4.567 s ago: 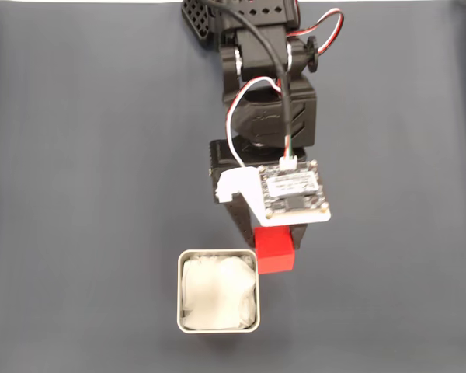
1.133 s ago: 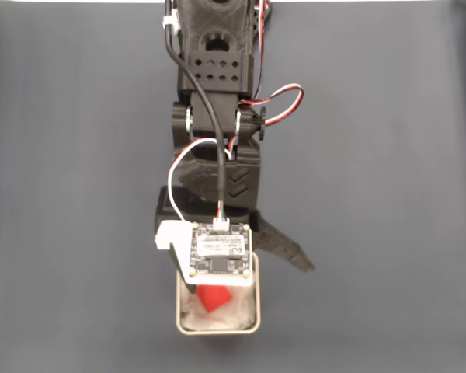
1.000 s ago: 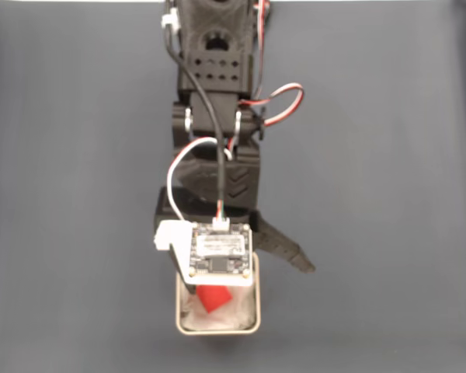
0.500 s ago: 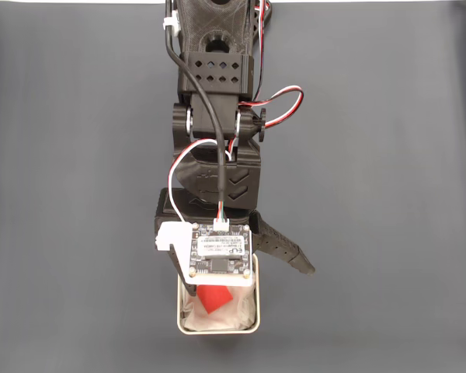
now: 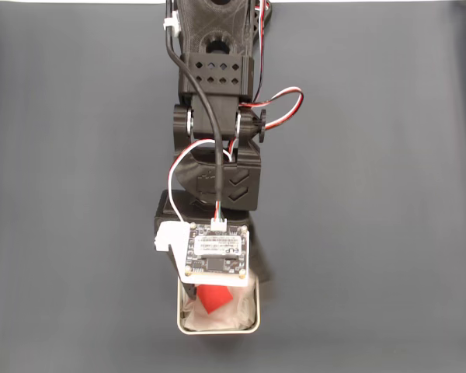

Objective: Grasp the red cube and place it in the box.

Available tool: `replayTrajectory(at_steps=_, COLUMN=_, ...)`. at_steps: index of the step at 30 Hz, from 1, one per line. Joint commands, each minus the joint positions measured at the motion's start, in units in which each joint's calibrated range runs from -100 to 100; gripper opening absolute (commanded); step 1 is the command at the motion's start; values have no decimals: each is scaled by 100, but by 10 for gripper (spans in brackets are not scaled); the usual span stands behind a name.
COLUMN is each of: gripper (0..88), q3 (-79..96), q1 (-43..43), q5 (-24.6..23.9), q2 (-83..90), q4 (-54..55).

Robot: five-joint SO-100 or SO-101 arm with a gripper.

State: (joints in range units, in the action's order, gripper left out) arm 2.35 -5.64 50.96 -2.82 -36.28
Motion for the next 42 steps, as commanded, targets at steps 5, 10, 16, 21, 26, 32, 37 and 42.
replayTrajectory(at_steps=5, gripper=0, q3=194, q1=216, q5=-93, q2=1348, q4=308)
replayTrajectory(at_steps=10, gripper=0, q3=1727, q1=386, q5=0, q2=2960, q4=308)
replayTrajectory(at_steps=16, gripper=0, q3=4108, q1=514, q5=63, q2=5300, q4=226)
replayTrajectory(at_steps=21, gripper=0, q3=6115, q1=514, q5=83, q2=7267, q4=-290)
replayTrajectory(at_steps=26, gripper=0, q3=7931, q1=471, q5=59, q2=8878, q4=-1266)
replayTrajectory(at_steps=32, gripper=0, q3=9163, q1=471, q5=49, q2=9979, q4=-2462)
replayTrajectory(at_steps=37, gripper=0, q3=9619, q1=464, q5=10, q2=10265, q4=-3102)
replayTrajectory(at_steps=42, gripper=0, q3=9738, q1=457, q5=-34, q2=10265, q4=-3503)
